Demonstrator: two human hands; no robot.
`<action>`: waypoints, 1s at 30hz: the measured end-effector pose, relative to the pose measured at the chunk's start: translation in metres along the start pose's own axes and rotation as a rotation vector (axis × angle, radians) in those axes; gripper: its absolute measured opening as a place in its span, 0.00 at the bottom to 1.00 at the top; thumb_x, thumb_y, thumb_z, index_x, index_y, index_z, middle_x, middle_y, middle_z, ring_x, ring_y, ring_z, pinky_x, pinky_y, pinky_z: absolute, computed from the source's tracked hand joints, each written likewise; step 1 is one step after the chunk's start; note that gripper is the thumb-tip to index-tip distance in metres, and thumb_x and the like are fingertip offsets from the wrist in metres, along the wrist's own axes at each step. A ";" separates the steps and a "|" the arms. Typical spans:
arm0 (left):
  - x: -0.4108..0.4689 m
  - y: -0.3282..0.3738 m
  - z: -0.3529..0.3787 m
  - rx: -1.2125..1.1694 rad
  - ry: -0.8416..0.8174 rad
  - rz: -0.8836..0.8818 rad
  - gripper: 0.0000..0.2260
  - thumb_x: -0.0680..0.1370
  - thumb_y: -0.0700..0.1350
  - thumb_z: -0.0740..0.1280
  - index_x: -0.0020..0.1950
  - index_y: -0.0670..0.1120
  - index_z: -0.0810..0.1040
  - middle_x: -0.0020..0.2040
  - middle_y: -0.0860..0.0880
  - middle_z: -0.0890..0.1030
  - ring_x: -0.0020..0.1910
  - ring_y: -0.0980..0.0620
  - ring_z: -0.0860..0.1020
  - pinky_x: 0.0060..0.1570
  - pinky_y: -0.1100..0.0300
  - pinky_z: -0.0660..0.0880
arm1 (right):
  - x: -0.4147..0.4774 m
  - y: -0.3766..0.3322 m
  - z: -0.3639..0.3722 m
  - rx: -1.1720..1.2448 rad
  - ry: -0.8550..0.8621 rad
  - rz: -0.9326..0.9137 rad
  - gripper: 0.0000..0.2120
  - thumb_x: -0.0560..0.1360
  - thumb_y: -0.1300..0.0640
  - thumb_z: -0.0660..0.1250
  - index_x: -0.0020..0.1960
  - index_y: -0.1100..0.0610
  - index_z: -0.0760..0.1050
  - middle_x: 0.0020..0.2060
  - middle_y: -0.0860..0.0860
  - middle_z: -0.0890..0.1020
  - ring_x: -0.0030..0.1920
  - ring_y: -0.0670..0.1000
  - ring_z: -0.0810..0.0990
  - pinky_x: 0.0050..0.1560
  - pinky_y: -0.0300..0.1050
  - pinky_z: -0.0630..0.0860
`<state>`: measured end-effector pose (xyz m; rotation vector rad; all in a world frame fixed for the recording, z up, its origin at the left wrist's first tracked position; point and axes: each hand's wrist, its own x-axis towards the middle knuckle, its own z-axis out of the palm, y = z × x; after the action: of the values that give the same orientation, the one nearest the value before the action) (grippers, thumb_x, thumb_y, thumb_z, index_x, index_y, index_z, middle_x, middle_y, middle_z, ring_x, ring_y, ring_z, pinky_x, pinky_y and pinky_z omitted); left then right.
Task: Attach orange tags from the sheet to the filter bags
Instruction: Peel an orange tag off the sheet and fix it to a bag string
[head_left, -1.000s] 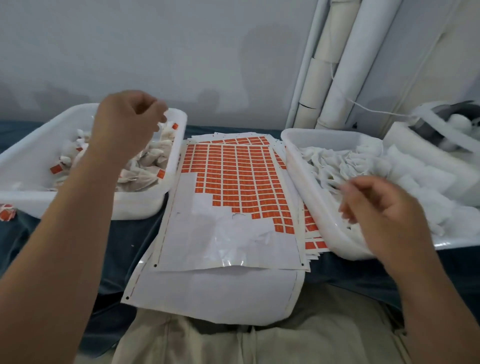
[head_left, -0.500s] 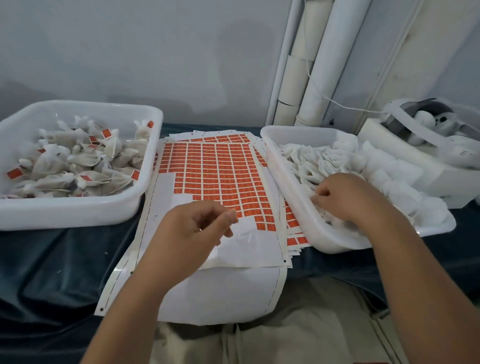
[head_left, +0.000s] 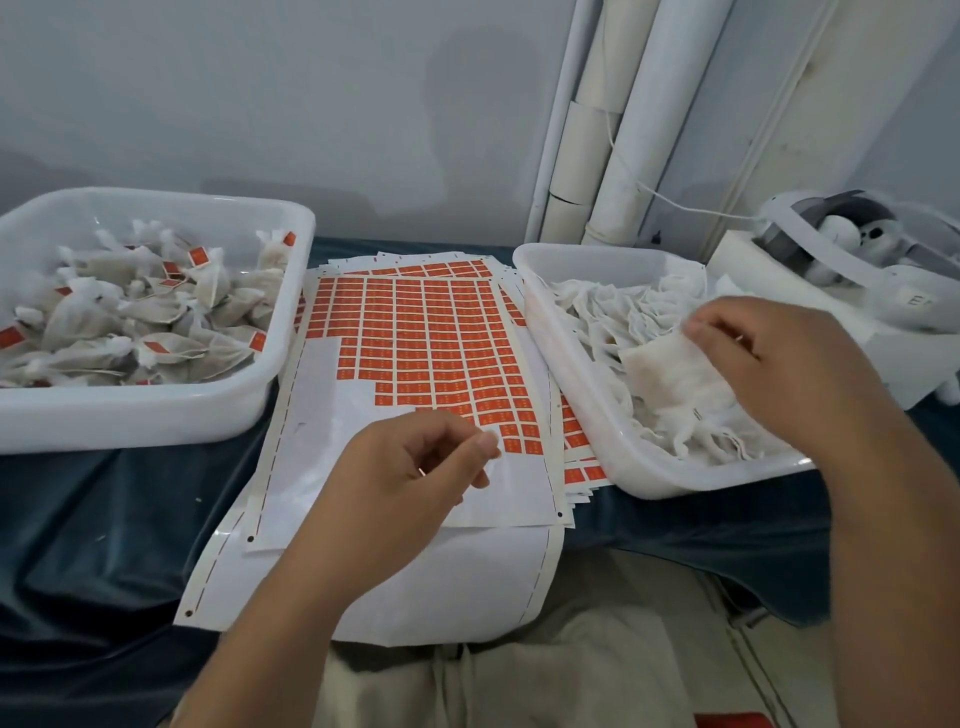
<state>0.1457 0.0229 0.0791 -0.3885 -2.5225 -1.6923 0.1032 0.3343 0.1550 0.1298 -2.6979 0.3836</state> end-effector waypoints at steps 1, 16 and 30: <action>-0.001 0.002 0.001 -0.001 0.009 0.016 0.13 0.75 0.63 0.64 0.45 0.57 0.84 0.40 0.63 0.84 0.43 0.59 0.83 0.40 0.73 0.75 | -0.001 -0.006 -0.006 -0.006 0.003 -0.052 0.10 0.83 0.45 0.61 0.51 0.45 0.80 0.33 0.43 0.80 0.33 0.43 0.76 0.35 0.43 0.70; -0.010 0.004 0.021 -0.238 -0.244 -0.038 0.11 0.78 0.53 0.74 0.36 0.57 0.82 0.31 0.58 0.80 0.31 0.60 0.78 0.36 0.69 0.73 | -0.040 -0.096 0.038 0.491 -0.298 -0.358 0.10 0.81 0.40 0.66 0.56 0.40 0.83 0.37 0.35 0.82 0.36 0.41 0.81 0.36 0.28 0.72; -0.010 -0.001 0.015 -0.281 -0.148 -0.149 0.05 0.81 0.59 0.68 0.55 0.61 0.79 0.54 0.62 0.83 0.55 0.62 0.81 0.50 0.63 0.78 | -0.054 -0.077 0.044 1.232 -0.582 0.195 0.15 0.79 0.47 0.67 0.38 0.54 0.78 0.28 0.51 0.72 0.24 0.49 0.62 0.26 0.39 0.61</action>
<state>0.1560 0.0344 0.0702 -0.3642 -2.4706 -2.1608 0.1473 0.2495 0.1134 0.3540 -2.5193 2.2905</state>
